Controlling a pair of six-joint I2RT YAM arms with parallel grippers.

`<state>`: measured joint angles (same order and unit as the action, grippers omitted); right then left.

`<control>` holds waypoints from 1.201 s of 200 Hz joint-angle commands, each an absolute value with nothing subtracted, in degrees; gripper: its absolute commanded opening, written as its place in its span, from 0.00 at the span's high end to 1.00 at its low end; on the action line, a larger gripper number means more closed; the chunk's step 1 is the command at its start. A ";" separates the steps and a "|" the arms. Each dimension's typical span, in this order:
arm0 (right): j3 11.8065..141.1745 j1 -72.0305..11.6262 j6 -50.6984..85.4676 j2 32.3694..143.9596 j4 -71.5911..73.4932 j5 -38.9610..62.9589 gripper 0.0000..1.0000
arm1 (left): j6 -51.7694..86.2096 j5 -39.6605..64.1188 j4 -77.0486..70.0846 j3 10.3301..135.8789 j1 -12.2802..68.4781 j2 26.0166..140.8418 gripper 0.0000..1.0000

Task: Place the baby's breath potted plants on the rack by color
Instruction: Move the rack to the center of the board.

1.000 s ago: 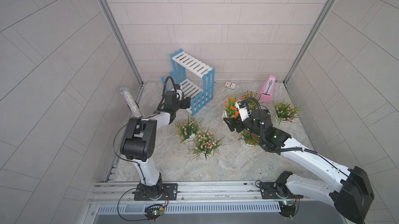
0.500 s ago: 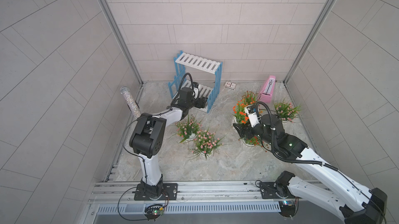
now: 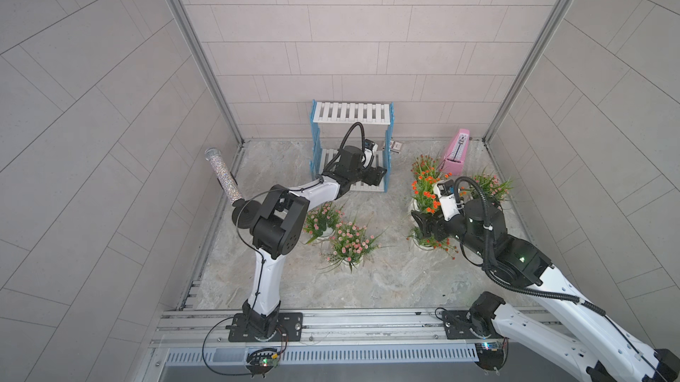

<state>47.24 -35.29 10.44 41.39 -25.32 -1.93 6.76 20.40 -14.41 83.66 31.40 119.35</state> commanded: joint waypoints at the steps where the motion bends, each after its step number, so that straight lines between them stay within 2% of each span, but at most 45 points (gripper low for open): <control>1: 48.87 -34.98 9.53 40.35 -24.70 -4.20 0.26 | 7.36 21.00 -13.33 87.49 33.47 120.65 0.17; 30: 49.00 -34.72 9.07 40.33 -25.13 -4.96 0.26 | 7.57 21.42 -11.96 86.82 32.92 117.49 0.17; 66: 49.52 -34.68 9.77 42.55 -23.97 -3.01 0.26 | 5.41 20.72 -3.80 84.29 26.45 106.36 0.17; 98: 48.61 -34.72 11.03 44.42 -21.27 -0.81 0.26 | 6.68 11.08 5.73 84.47 23.00 98.94 0.17; 143: 47.47 -34.73 11.47 47.30 -19.27 1.52 0.26 | 13.49 -2.11 14.40 80.14 22.83 91.42 0.17; 187: 46.68 -34.87 12.03 49.82 -17.11 3.77 0.26 | 15.69 -11.24 18.97 74.02 22.68 88.27 0.18; 240: 46.25 -35.17 12.65 52.38 -14.62 5.69 0.26 | 19.57 -10.37 15.16 67.89 19.86 88.87 0.19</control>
